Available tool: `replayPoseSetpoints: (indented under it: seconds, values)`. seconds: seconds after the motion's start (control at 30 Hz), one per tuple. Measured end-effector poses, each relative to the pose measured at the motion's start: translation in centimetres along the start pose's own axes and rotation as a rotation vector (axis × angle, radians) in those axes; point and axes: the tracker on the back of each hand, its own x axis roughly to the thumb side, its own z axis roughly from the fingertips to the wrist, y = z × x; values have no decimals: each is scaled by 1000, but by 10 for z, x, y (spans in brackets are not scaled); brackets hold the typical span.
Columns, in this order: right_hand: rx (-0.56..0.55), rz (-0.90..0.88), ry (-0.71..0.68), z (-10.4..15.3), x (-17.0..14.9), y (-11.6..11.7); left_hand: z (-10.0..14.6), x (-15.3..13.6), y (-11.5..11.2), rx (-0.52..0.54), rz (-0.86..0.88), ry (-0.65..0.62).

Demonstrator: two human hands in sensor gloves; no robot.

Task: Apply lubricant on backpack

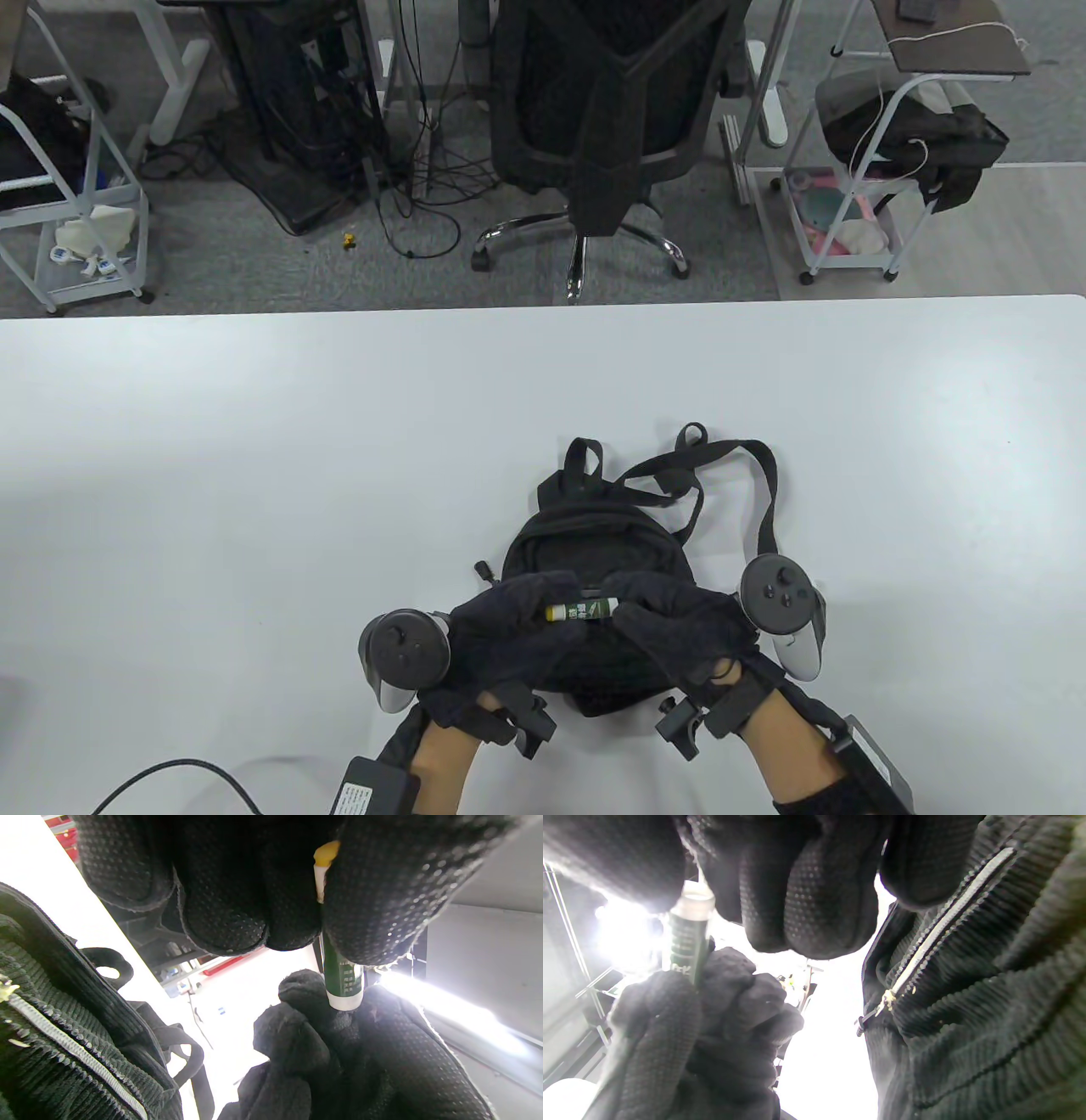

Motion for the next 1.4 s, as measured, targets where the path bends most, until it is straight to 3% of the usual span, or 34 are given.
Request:
replayPoseSetpoints:
  seconds: [1.4]
  values:
    - [-12,25,-12,2,3,0,3,0,1,9,1,-19]
